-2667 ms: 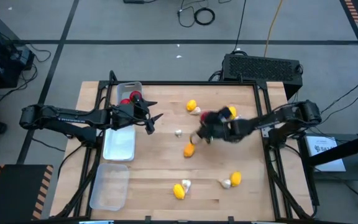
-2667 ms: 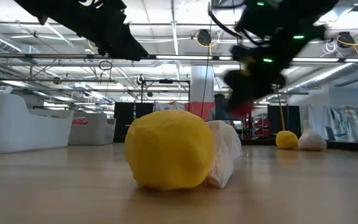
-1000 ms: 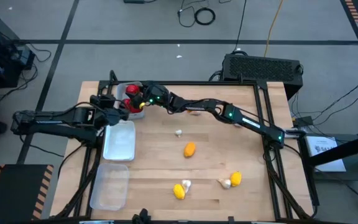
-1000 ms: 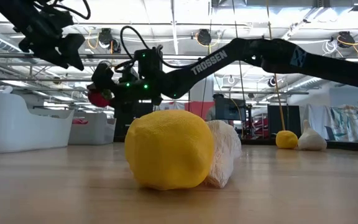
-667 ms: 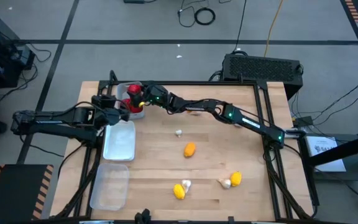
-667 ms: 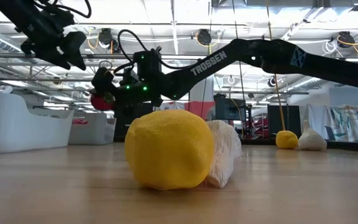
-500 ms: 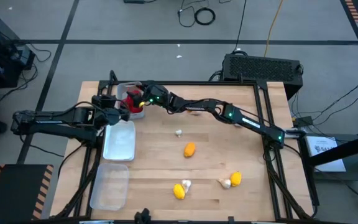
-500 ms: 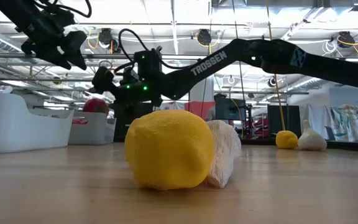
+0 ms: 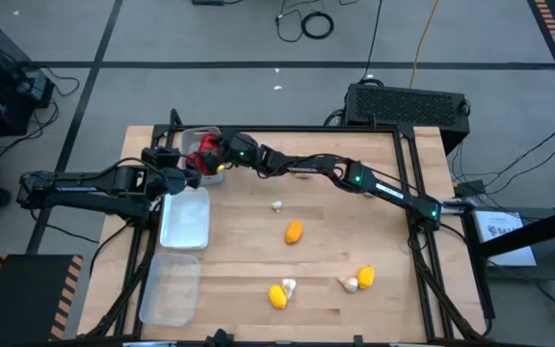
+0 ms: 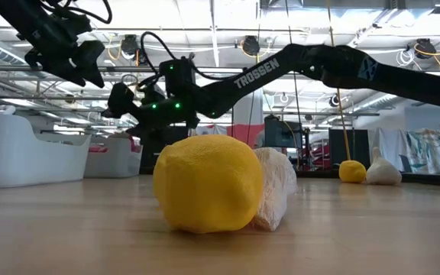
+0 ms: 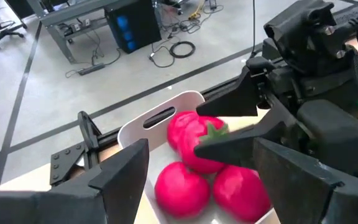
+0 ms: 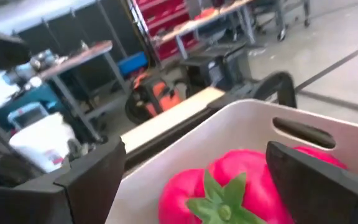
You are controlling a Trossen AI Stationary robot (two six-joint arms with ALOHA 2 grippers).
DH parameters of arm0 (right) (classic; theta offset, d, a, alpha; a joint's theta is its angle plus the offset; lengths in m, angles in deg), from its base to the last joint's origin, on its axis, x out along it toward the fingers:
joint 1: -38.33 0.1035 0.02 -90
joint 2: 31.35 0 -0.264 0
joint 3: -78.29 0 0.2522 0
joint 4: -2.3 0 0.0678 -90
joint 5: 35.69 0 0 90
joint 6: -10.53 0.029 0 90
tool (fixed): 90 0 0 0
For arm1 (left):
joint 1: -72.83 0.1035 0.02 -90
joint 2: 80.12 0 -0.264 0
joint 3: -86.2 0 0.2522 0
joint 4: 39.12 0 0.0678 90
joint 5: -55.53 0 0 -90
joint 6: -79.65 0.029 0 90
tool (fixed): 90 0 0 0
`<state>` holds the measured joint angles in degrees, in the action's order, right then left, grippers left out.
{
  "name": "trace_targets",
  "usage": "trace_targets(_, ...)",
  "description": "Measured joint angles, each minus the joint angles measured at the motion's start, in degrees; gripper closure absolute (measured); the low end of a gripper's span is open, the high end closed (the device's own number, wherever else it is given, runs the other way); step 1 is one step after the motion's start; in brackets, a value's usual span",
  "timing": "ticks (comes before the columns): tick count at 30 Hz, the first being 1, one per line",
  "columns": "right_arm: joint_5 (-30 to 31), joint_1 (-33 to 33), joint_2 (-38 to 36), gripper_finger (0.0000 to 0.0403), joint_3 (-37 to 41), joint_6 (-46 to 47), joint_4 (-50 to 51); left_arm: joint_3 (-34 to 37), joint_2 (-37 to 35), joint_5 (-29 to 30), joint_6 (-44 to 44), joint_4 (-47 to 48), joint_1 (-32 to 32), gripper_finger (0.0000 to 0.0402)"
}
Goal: Sort produce into baskets
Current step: Put the lemon into the white bin
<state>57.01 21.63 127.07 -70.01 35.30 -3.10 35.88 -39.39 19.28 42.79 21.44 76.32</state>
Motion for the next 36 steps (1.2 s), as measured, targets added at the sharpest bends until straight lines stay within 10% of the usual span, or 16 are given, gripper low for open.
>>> trace_targets(36, -8.5, 0.2, -1.0, 0.0232, -0.1, 0.7, 3.6, 0.0, 0.0, -3.8, -0.4, 0.1, 0.0, 0.0109)
